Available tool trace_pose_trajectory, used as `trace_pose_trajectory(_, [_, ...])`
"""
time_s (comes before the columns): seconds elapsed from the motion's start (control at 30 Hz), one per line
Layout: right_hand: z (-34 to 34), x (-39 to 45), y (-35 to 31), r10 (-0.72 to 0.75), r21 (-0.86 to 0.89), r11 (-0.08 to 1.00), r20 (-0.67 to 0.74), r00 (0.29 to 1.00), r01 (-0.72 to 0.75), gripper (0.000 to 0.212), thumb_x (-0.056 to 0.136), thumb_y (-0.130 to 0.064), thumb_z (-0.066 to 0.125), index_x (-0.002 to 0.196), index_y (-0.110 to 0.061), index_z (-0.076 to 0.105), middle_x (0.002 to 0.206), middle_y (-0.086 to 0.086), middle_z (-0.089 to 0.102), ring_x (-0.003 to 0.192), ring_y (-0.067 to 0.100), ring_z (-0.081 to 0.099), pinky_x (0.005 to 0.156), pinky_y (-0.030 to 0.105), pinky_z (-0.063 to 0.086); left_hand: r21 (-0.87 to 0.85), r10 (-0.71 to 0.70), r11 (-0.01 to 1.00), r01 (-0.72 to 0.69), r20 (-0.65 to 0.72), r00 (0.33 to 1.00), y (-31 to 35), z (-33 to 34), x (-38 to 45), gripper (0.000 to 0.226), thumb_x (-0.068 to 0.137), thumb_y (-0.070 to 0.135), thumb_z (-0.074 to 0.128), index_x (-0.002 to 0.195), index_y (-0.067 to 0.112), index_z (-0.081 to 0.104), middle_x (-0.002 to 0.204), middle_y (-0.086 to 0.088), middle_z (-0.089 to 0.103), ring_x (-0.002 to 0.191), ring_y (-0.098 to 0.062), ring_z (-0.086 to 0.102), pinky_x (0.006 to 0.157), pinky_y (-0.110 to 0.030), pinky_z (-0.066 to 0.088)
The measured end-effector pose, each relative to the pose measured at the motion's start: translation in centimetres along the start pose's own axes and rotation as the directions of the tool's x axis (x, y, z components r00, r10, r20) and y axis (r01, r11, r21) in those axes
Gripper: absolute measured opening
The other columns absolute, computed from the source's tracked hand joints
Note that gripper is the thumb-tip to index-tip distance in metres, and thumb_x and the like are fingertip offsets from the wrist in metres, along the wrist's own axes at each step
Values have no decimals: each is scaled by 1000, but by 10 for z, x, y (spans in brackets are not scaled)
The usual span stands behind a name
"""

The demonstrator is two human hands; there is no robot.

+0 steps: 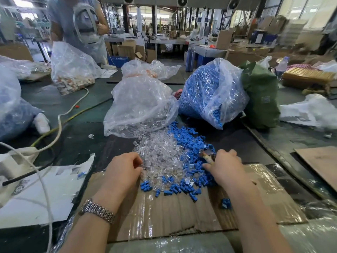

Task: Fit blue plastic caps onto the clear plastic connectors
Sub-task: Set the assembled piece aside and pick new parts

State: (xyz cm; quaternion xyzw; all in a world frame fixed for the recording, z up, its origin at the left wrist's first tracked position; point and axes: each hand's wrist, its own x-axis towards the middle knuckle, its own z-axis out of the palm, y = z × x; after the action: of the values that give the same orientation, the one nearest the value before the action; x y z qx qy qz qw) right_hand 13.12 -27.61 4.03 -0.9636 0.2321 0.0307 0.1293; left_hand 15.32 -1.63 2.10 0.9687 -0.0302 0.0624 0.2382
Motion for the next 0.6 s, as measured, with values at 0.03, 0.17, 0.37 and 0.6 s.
trace_pose_trajectory(0.03, [1, 0, -1, -9, -5, 1000, 3, 1000, 10, 70, 89, -59, 66, 133, -7, 50, 133, 17, 46, 121, 36, 47, 100, 40, 42, -16, -6, 1000, 6, -5, 1000, 0, 0, 0, 11, 91, 22, 72, 92, 31, 67, 93, 12, 68, 80, -2, 56, 67, -17, 42])
trace_pose_trajectory(0.17, [-8, -6, -5, -113, -61, 992, -123, 986, 107, 57, 88, -61, 65, 128, -22, 53, 132, 7, 50, 125, 29, 44, 101, 47, 40, -97, -20, 995, 12, -85, 996, 0, -1, 0, 12, 91, 20, 68, 91, 31, 62, 83, 12, 63, 71, 0, 56, 55, -13, 34])
trace_pose_trajectory(0.37, [-14, -20, -19, -400, -16, 916, 33, 916, 400, 4, 91, -36, 72, 91, -33, 72, 99, -10, 71, 106, 18, 58, 100, 41, 41, -620, -57, 778, 106, 97, 994, 7, -8, -2, 8, 91, 12, 72, 93, 20, 73, 75, -2, 75, 64, -10, 71, 54, -16, 53])
trace_pose_trajectory(0.6, [-1, -19, -37, -378, -145, 911, 78, 923, 385, 17, 94, -8, 59, 103, -17, 71, 106, 4, 71, 108, 26, 61, 90, 39, 53, -890, 21, 324, 319, 344, 939, 10, -4, 0, 30, 71, 3, 79, 99, -4, 71, 92, -21, 75, 84, -29, 74, 72, -26, 59])
